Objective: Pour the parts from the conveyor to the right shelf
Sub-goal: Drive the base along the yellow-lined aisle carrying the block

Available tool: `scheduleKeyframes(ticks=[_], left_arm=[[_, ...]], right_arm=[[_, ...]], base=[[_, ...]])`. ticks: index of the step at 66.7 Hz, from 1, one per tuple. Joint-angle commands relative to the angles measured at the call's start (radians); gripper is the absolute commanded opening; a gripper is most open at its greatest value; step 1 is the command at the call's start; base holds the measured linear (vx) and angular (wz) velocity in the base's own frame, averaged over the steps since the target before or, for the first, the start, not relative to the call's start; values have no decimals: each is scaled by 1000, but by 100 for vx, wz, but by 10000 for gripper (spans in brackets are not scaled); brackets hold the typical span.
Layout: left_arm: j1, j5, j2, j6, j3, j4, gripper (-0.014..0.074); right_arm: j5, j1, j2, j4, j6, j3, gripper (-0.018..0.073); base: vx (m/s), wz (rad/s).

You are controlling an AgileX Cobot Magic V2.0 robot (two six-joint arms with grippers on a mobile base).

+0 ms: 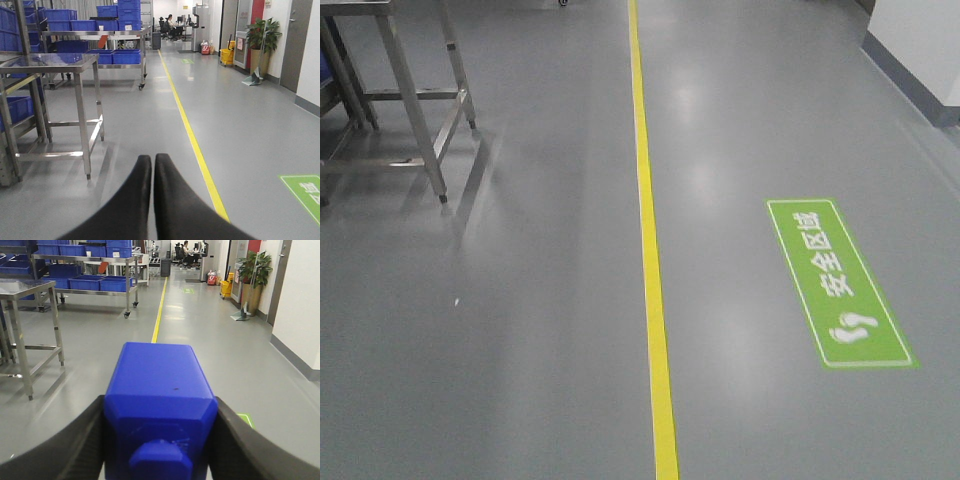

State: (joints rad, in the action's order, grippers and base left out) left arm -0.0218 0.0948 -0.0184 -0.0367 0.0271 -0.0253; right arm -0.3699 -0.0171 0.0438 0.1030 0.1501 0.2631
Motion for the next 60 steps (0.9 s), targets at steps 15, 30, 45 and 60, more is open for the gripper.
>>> scheduleKeyframes(ticks=[15,30,45,60], left_arm=[[6,-72,-6,-7,-20,6,-6],[6,-72,-6,-7,-20,6,-6],[6,-72,-6,-7,-20,6,-6],[6,-72,-6,-7,-20,6,-6]], right_arm=[[85,-2,13,-2,1,26,-2],[85,-2,13,-2,1,26,-2],[85,-2,13,-2,1,26,-2],[85,-2,13,-2,1,26,-2]], base=[[76,6],[75,8],[77,8],[79,2]])
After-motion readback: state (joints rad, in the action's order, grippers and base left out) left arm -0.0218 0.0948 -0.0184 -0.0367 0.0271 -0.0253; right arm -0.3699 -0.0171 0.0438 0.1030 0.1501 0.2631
